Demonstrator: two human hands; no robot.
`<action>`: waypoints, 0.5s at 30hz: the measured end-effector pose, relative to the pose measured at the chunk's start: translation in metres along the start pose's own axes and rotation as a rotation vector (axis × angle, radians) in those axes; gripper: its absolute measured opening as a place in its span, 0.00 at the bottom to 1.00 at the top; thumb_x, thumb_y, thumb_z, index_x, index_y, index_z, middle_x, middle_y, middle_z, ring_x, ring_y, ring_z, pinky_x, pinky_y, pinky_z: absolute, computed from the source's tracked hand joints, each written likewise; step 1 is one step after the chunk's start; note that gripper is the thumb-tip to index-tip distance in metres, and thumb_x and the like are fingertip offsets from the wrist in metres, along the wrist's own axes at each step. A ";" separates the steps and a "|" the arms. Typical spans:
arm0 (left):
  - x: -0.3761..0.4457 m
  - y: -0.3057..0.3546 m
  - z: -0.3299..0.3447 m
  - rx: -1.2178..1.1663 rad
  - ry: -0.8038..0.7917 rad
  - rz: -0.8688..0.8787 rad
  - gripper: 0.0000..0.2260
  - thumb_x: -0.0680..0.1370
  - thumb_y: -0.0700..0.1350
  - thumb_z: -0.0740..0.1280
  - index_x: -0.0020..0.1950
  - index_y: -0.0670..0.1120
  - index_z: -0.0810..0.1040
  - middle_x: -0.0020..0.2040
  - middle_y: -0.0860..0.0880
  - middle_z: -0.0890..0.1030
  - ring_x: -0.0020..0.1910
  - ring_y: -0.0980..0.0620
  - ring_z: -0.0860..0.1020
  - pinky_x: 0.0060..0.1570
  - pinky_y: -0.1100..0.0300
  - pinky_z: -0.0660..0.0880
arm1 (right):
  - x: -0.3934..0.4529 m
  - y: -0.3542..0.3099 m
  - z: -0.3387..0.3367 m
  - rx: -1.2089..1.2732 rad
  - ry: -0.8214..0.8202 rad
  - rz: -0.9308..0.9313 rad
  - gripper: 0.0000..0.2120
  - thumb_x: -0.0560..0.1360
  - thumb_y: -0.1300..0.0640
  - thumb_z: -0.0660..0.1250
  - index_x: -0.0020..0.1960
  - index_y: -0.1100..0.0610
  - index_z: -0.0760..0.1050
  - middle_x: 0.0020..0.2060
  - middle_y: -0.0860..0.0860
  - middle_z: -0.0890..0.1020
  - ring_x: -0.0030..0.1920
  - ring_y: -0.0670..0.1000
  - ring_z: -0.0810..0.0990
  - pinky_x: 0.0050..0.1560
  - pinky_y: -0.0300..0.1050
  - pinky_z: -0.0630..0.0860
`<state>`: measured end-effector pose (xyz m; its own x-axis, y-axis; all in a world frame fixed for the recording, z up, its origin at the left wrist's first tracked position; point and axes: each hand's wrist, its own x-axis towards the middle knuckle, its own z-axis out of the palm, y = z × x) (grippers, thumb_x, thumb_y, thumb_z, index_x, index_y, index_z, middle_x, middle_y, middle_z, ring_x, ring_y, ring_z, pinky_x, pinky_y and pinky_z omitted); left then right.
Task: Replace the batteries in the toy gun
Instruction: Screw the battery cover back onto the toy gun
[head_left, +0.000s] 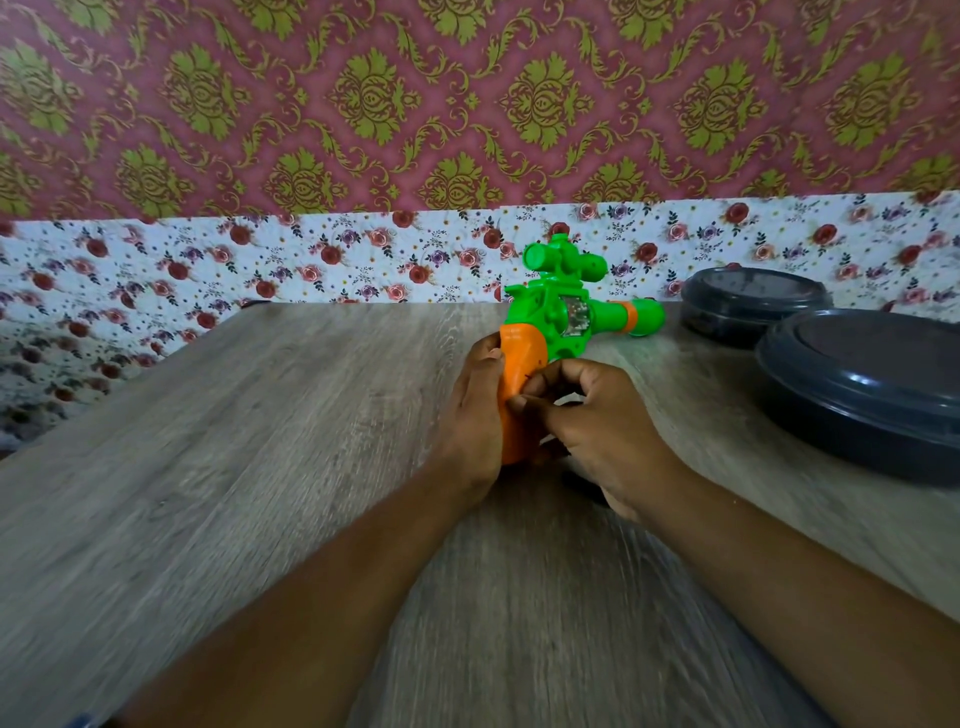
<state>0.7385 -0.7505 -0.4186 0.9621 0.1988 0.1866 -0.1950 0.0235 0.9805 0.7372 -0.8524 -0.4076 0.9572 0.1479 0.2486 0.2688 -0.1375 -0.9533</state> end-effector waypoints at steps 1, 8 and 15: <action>-0.001 0.000 0.000 -0.004 -0.005 0.003 0.16 0.80 0.57 0.51 0.66 0.59 0.68 0.67 0.47 0.73 0.64 0.46 0.73 0.67 0.42 0.67 | 0.000 0.000 0.000 -0.011 0.007 0.000 0.06 0.69 0.60 0.72 0.37 0.57 0.75 0.34 0.50 0.77 0.34 0.52 0.76 0.33 0.50 0.77; 0.004 -0.009 -0.001 0.007 -0.040 -0.029 0.32 0.68 0.69 0.54 0.69 0.58 0.69 0.65 0.46 0.76 0.63 0.46 0.75 0.66 0.43 0.68 | -0.001 0.003 0.005 -0.089 0.063 -0.033 0.10 0.69 0.60 0.71 0.32 0.53 0.73 0.29 0.48 0.75 0.34 0.51 0.75 0.35 0.47 0.72; 0.006 -0.002 -0.002 -0.079 -0.024 -0.139 0.19 0.82 0.54 0.49 0.61 0.49 0.74 0.53 0.44 0.79 0.51 0.50 0.78 0.57 0.52 0.74 | 0.006 -0.007 -0.007 -0.170 0.010 -0.081 0.06 0.69 0.58 0.73 0.36 0.55 0.76 0.31 0.49 0.77 0.32 0.45 0.74 0.32 0.38 0.70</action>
<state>0.7448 -0.7470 -0.4199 0.9849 0.1651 0.0513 -0.0727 0.1268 0.9893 0.7422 -0.8573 -0.3986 0.9325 0.1557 0.3258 0.3584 -0.2891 -0.8877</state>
